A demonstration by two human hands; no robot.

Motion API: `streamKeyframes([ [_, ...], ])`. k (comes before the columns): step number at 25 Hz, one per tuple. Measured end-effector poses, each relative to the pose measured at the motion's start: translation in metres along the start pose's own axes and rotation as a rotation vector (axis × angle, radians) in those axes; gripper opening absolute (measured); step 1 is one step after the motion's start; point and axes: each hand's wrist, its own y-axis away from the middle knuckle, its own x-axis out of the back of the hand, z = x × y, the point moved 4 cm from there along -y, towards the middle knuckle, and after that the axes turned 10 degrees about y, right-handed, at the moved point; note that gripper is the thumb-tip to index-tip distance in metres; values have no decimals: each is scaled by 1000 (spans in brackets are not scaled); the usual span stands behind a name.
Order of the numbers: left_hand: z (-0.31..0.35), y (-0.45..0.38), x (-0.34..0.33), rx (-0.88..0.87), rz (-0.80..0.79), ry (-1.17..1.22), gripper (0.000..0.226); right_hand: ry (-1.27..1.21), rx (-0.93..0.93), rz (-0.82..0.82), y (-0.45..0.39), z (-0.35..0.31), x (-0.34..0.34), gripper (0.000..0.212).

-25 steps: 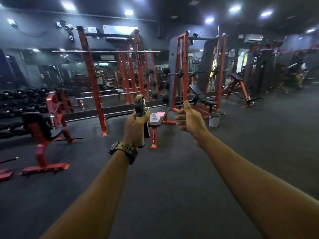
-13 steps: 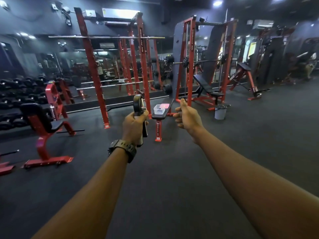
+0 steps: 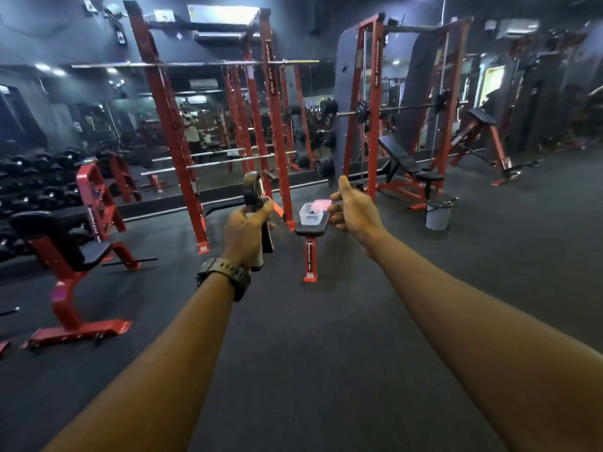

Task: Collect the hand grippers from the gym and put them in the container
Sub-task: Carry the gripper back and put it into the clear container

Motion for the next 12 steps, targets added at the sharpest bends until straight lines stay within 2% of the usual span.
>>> streamKeyframes([
  [5,-55,-114,-2,-6,5,40,18,22,-25,-17,-114,29,-56,56],
  [12,-151,-314,3,33,-89,120,11,79,-99,54,-285,73,-153,54],
])
